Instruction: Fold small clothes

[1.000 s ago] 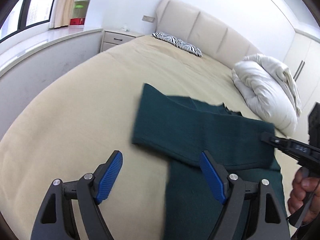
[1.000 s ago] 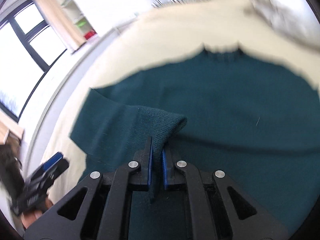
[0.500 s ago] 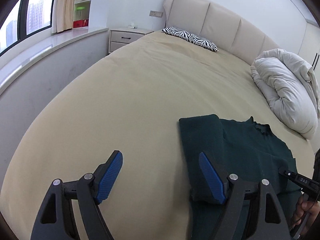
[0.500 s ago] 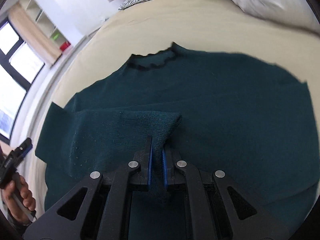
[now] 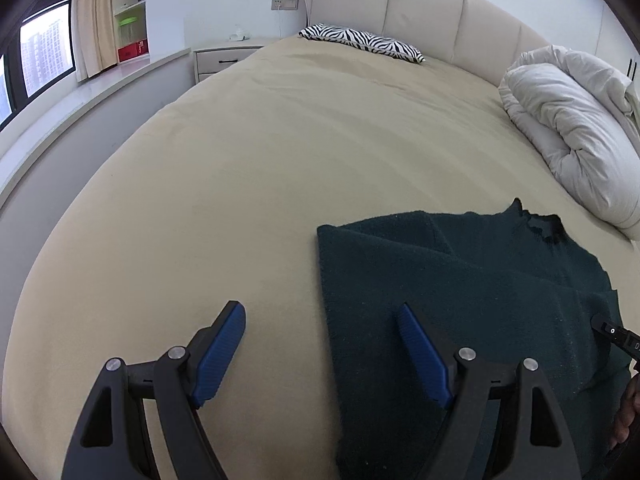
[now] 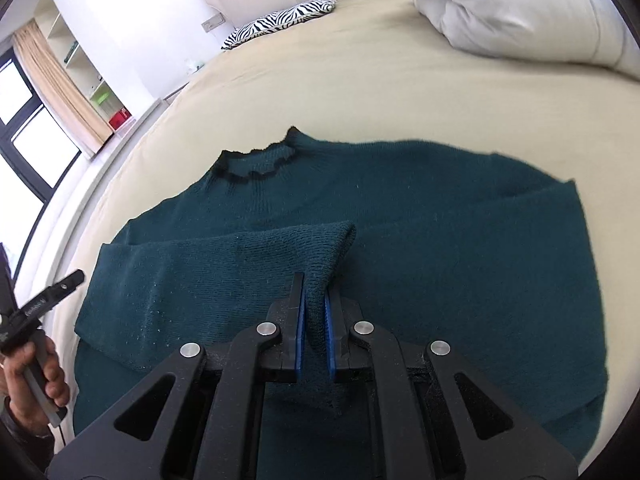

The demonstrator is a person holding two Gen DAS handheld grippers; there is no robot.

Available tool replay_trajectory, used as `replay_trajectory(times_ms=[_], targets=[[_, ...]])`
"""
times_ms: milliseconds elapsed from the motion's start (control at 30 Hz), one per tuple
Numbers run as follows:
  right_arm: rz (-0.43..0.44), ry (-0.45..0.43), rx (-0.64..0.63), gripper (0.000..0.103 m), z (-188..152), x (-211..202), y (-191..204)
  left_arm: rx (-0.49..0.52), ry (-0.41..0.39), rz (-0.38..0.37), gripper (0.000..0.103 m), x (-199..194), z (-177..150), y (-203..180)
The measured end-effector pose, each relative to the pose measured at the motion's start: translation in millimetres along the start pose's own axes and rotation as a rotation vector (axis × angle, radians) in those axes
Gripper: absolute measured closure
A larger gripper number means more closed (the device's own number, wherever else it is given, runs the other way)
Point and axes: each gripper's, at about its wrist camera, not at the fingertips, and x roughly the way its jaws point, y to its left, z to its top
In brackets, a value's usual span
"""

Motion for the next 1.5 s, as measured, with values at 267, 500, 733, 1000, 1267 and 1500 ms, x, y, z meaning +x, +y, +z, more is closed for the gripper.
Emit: replay_trajectory(times_ms=[267,500,733,1000,1267,1500], targets=[[-0.001,0.029,-0.016,0.093,-4.3,9.1,-4.2,0.056,0.011,0.001,0.089,16.8,2.1,-11.4],[-0.032,0.009,-0.004,0.097,0.2,10.3,-5.0,0.055,-0.037,0.001,0.093,15.7,-10.0,-1.5],[-0.033,-0.025,-0.010,0.097,4.6,4.1,1.4,0.060,-0.056,0.016,0.094,12.2,-14.3,-2.8],[-0.003,0.026,0.042,0.090,1.5,16.9,-14.3,-0.067,-0.047,-0.067,0.086,-8.2,-13.0,17.6],[0.014,-0.060,0.054,0.082,-9.1,-27.5,8.1,0.081,-0.044,0.006,0.083,-25.5,-37.1,-3.7],[-0.021,-0.013,-0.031,0.083,-29.8,1.6,8.1,0.103,-0.006,0.002,0.080,-14.7,-42.1,2.7]])
